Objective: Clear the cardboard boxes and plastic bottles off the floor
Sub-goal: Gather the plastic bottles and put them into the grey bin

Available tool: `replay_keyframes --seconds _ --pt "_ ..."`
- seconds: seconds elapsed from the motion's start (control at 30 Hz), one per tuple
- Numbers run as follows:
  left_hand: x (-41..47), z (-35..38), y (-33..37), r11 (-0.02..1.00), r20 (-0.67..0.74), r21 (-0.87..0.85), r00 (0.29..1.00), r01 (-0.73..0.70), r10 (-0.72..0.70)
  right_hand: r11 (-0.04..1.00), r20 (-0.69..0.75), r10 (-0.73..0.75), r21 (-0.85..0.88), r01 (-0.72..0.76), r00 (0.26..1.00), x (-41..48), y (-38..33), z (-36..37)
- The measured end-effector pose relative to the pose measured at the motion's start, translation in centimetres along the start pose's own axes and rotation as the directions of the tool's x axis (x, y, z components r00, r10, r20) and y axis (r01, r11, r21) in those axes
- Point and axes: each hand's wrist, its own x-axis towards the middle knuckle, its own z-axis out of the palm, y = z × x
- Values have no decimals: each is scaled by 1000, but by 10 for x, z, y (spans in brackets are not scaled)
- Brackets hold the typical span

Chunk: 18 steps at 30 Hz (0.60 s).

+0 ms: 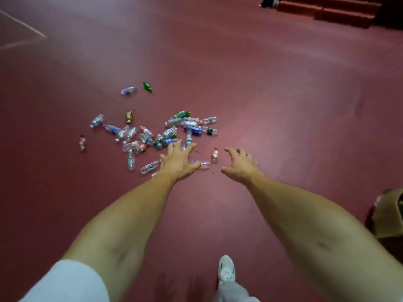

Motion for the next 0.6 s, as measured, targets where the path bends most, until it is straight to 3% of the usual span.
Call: replay_keyframes --seconds 0.37,0.6 --pt "135 -39 -68 943 -16 -104 947 317 -320 940 171 -272 -166 300 947 208 -96 -38" --pt "237 -61 -146 912 3 -114 918 394 -397 906 234 -336 -186 381 912 332 -181 -23"
